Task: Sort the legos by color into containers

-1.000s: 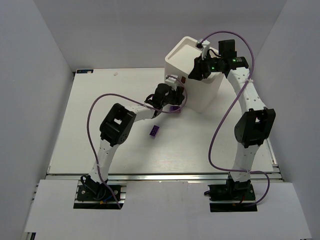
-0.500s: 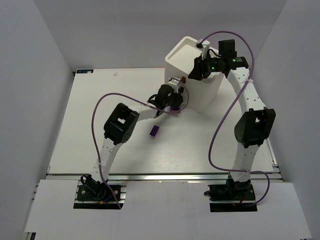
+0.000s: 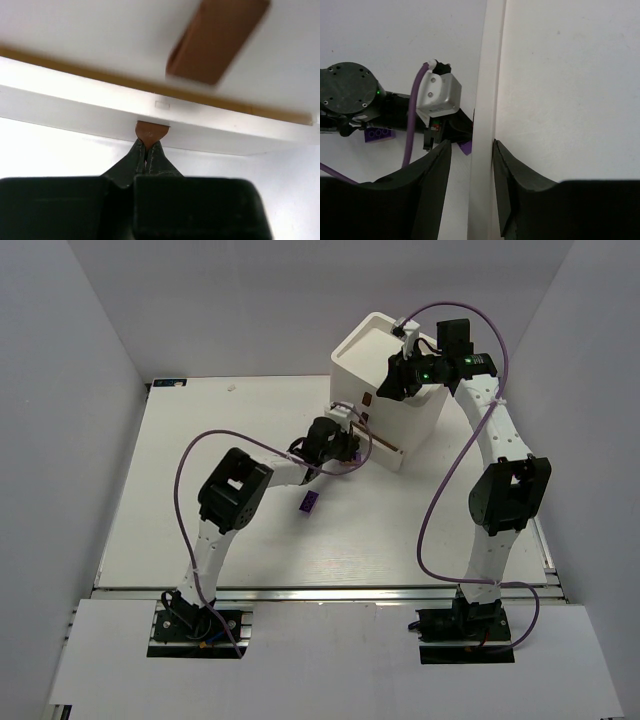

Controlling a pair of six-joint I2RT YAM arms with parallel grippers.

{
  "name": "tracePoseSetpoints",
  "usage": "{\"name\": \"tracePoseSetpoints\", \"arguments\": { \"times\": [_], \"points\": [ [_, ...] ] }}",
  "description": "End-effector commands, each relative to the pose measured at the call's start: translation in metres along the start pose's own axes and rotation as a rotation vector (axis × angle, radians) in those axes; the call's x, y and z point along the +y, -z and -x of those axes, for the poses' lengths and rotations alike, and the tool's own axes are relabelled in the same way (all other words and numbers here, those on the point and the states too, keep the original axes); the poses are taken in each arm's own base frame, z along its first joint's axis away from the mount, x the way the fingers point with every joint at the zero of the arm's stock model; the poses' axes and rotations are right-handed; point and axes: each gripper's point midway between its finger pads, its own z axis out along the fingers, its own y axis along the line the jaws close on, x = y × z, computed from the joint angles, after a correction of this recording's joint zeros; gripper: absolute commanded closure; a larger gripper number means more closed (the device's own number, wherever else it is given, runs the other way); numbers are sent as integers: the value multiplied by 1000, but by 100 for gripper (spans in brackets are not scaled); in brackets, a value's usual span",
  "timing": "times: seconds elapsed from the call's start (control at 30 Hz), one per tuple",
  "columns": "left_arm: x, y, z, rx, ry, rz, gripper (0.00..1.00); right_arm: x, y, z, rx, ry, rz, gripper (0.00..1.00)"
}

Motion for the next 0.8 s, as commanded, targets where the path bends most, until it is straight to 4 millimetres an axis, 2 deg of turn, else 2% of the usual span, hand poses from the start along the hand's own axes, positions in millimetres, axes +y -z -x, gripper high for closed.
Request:
{"name": "tracePoseSetpoints", "arguments": {
  "times": [0.0, 0.03, 0.07, 0.13, 0.2, 0.27, 0.3, 0.33, 0.37, 0.4, 0.47, 0.53, 0.57, 0.63, 0.7, 0.77],
  "points": [
    [-8, 30, 56, -114, -23, -8, 100, 23, -2, -27, 96, -102, 52, 56],
    [-6, 34, 45, -94, -21, -3, 100, 22, -3, -29, 100, -104, 49, 56],
    [-8, 40, 51, -106, -22, -3, 100, 22, -3, -29, 103, -102, 46, 56],
    [-6, 47, 44, -95, -22, 2, 100, 20, -3, -31, 107, -105, 37, 56],
    [-9, 54, 52, -111, -30, -4, 100, 18, -1, -32, 112, -107, 27, 56],
    [-9, 60, 48, -100, -34, -2, 100, 18, -2, -33, 117, -104, 23, 56],
    [-11, 66, 54, -109, -38, -3, 100, 18, -1, -34, 117, -105, 20, 56],
    [-11, 69, 53, -108, -43, -2, 100, 18, -2, -35, 122, -105, 21, 56],
    [-9, 75, 45, -92, -42, 3, 100, 18, -1, -35, 121, -102, 16, 56],
    [-10, 81, 51, -107, -44, 6, 100, 17, 0, -34, 120, -102, 13, 55],
    [-2, 91, 40, -86, -38, 25, 100, 18, 0, -34, 120, -98, 16, 55],
    [-2, 101, 45, -99, -40, 36, 100, 18, -1, -35, 122, -101, 18, 56],
    [1, 105, 38, -88, -40, 46, 100, 17, -1, -35, 121, -102, 17, 55],
    [1, 113, 41, -95, -40, 55, 100, 17, -1, -35, 120, -101, 16, 56],
    [4, 118, 30, -71, -36, 66, 100, 16, -1, -34, 119, -97, 16, 55],
    [4, 124, 28, -70, -36, 69, 100, 17, -1, -33, 118, -95, 17, 55]
  ]
}}
